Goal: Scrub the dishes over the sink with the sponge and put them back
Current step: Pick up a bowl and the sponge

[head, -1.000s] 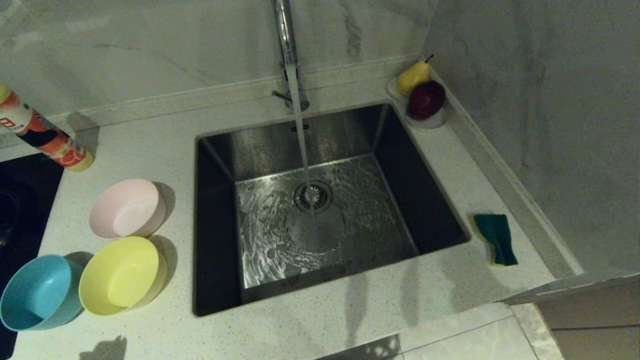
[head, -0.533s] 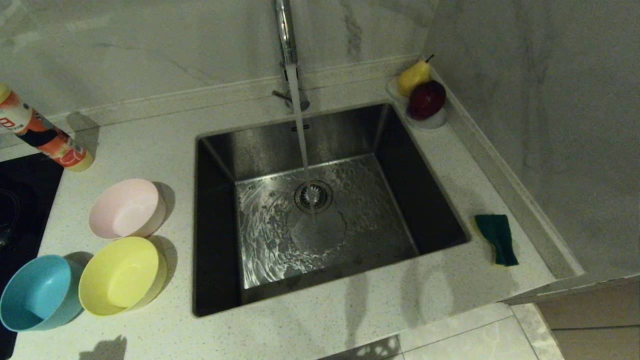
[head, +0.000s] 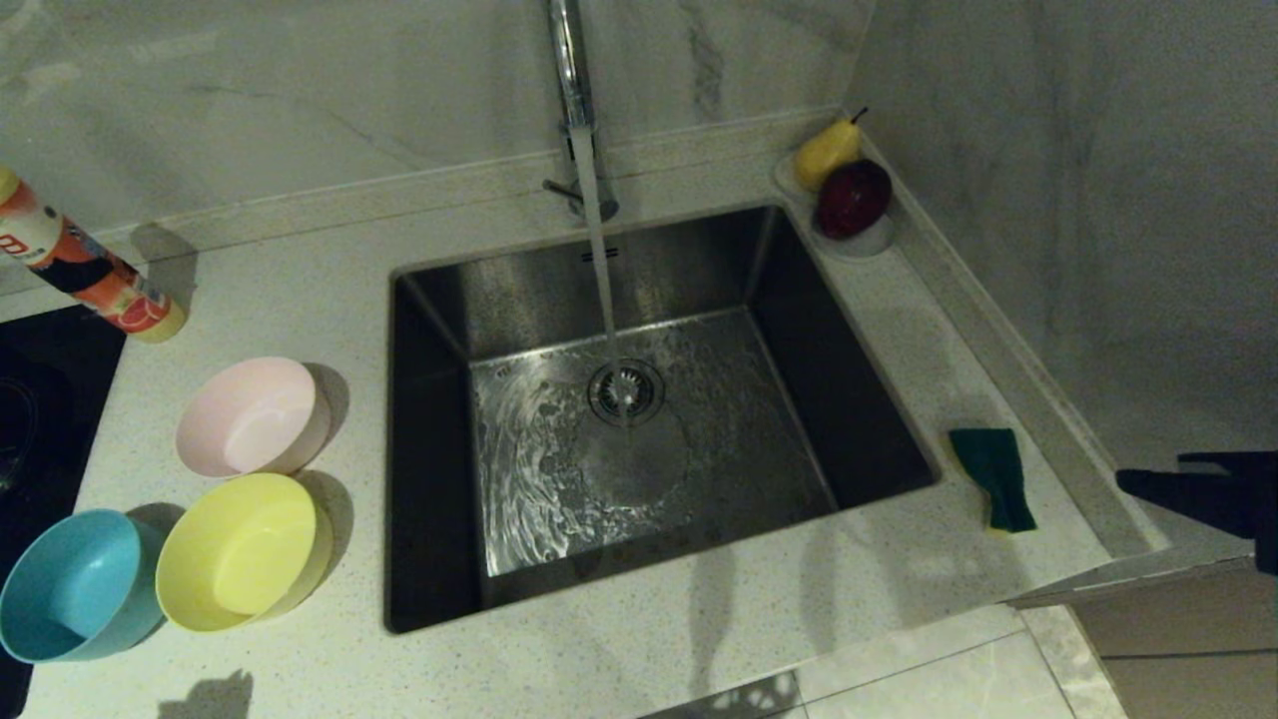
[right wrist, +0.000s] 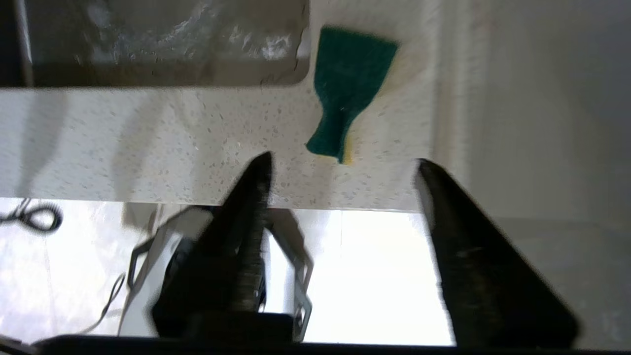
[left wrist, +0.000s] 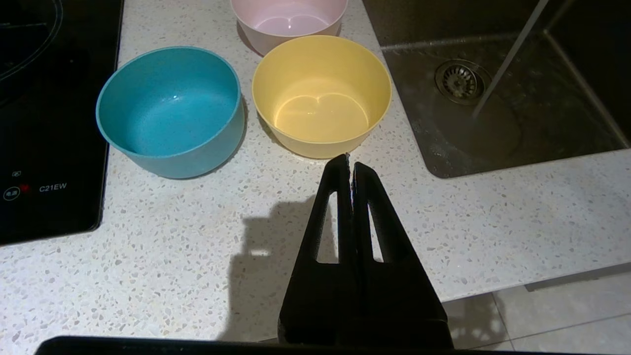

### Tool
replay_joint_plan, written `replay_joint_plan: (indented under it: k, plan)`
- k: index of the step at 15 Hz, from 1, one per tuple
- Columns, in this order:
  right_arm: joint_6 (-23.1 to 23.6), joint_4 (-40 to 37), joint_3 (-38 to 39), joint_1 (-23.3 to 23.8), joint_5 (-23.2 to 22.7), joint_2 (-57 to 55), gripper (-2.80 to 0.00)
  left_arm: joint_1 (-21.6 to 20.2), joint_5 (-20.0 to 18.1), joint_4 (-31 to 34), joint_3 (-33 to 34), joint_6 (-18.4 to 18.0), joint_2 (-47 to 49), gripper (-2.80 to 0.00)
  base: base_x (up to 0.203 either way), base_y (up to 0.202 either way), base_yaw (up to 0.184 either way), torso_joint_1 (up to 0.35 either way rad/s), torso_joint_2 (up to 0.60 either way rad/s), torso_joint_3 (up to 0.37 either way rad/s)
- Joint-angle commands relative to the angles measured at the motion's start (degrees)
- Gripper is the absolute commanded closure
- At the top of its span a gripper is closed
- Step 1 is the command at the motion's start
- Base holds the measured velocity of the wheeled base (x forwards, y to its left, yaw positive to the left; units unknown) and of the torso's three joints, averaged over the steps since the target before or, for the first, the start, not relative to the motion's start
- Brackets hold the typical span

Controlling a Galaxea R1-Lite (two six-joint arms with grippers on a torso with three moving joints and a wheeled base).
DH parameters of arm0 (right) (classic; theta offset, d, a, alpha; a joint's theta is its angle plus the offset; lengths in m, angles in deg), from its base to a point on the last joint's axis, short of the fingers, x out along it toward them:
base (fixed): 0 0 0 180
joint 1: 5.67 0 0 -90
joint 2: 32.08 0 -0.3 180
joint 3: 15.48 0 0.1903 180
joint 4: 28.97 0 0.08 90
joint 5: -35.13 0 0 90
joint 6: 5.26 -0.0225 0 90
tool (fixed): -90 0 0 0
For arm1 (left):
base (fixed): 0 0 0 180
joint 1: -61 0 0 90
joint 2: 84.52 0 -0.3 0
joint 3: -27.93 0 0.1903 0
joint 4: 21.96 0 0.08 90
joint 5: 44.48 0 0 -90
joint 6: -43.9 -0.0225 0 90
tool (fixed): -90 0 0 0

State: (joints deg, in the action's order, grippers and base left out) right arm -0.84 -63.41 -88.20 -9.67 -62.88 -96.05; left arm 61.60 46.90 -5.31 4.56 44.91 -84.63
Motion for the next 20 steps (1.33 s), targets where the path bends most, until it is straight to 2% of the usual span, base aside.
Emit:
replay_joint_plan:
  k: [1, 7, 14, 20]
  plan:
    - [-0.02, 1.7, 1.23, -1.06, -0.03, -5.84, -2.8, -0.07, 0.03, -0.05, 2.29, 0.04, 0.02, 0.0, 0.0, 0.0, 0.0, 0.0, 0.0, 0.0]
    - [0.07, 12.19, 4.32, -1.43, 0.79, -16.19, -2.8, 0.02, 0.03, -0.05, 2.29, 0.04, 0.02, 0.0, 0.0, 0.0, 0.0, 0.0, 0.0, 0.0]
    - [0.65, 20.52, 3.76, -1.81, 3.68, -24.46, -2.8, 0.02, 0.03, -0.05, 2.29, 0.04, 0.02, 0.0, 0.0, 0.0, 0.0, 0.0, 0.0, 0.0]
    - [0.64, 22.23, 2.29, -3.29, 5.37, -27.39, -2.8, 0.02, 0.03, -0.05, 2.29, 0.04, 0.02, 0.0, 0.0, 0.0, 0.0, 0.0, 0.0, 0.0]
